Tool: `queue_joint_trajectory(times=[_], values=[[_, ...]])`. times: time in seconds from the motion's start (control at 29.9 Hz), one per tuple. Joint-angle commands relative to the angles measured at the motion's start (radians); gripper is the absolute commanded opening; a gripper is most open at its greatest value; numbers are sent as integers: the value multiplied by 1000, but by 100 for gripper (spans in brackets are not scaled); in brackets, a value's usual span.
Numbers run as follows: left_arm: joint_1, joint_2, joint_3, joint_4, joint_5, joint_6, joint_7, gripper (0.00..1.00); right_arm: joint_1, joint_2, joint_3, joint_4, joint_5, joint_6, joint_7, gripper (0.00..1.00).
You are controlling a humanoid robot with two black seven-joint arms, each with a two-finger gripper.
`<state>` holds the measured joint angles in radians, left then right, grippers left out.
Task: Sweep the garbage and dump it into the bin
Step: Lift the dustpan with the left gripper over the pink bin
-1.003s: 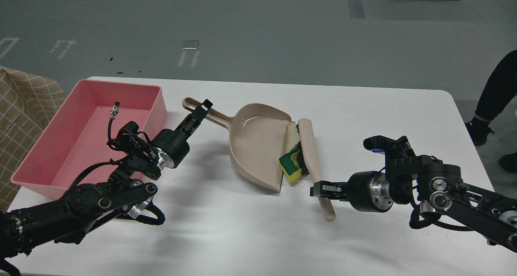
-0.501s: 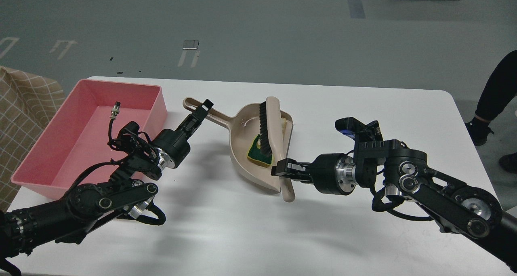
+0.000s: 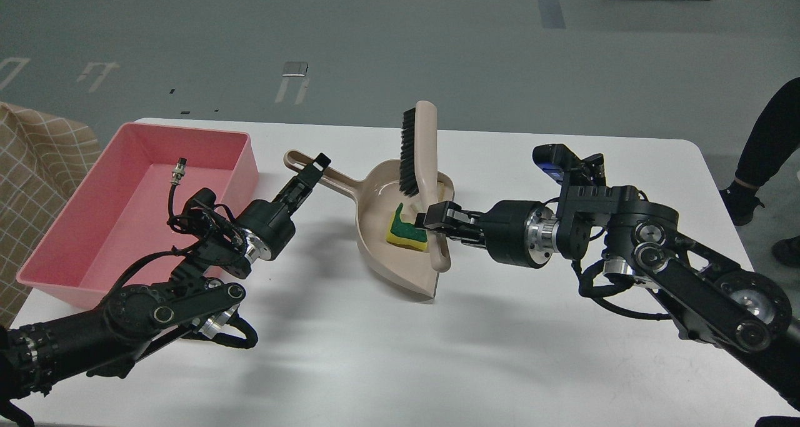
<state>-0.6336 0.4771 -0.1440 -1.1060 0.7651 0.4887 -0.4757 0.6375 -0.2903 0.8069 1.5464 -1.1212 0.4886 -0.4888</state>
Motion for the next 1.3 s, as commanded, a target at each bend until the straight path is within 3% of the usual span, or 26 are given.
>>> queue_joint_trajectory(times=[0.0,0.9,1.27], values=[[0,0,-2,0,-6,0,-1,0,2,-6,66,-2,0,0,0,0],[-3,40,-88,-83,-233,0,-1,0,8,-309,196,-15,147,0,0,0],[-3,143,-196,-147,-329,0,0,0,-2,-392,207,-37,193,0,0,0]])
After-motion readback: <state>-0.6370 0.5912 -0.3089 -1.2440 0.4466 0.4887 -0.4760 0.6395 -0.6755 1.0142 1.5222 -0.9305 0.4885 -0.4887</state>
